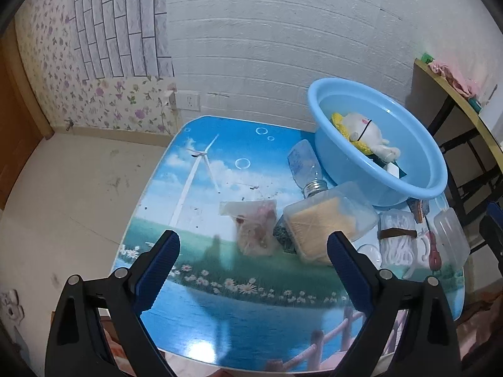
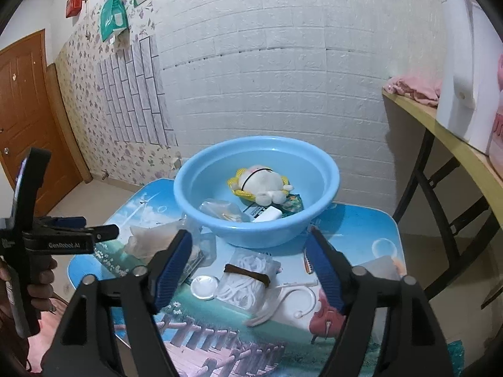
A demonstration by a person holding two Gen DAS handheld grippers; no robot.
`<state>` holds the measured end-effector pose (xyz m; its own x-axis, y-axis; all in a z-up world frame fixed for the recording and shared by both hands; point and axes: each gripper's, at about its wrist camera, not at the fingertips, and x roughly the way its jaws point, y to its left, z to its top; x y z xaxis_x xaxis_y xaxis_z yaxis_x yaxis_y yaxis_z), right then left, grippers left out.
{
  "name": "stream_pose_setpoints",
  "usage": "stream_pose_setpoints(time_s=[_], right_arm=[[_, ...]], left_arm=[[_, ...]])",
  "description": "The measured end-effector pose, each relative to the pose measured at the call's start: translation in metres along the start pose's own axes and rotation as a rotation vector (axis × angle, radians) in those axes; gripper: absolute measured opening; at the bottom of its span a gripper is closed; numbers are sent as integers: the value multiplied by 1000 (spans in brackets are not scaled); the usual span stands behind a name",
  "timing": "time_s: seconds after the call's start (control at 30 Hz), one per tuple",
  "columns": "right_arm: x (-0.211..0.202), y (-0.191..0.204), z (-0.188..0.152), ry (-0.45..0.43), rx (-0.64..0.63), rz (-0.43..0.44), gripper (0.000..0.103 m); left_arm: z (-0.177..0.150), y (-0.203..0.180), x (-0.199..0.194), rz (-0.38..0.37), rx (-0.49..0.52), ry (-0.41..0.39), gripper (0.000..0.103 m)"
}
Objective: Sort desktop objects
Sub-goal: 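Move both open grippers back over the table toward the remaining items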
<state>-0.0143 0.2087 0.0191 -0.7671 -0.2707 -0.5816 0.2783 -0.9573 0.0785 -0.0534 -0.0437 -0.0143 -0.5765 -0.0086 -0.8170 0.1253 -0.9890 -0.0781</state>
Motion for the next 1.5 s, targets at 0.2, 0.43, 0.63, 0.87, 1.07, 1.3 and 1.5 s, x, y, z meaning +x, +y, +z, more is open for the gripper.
stream_pose_setpoints(time_s=[0.2, 0.43, 0.63, 0.87, 1.07, 1.3, 1.5], right_arm=[[0, 0, -7, 16, 3, -7, 88], [19, -4, -32, 117, 33, 37, 103], [26, -9, -60, 181, 2, -45, 103], [21, -17, -65, 182, 24, -45, 103], [18, -20, -62, 162, 56, -35, 103], [17, -21, -62, 156, 79, -37, 103], [15, -21, -62, 150, 78, -43, 103]], left_arm=[[-5, -3, -12, 70, 71, -87, 95], [-12, 1, -4, 59, 75, -58, 95], [-22, 13, 4, 47, 50, -30, 95], [-34, 14, 7, 46, 72, -54, 95], [-36, 12, -6, 50, 83, -155, 95], [-37, 9, -9, -4, 103, -175, 95], [-36, 4, -15, -6, 127, -190, 95]])
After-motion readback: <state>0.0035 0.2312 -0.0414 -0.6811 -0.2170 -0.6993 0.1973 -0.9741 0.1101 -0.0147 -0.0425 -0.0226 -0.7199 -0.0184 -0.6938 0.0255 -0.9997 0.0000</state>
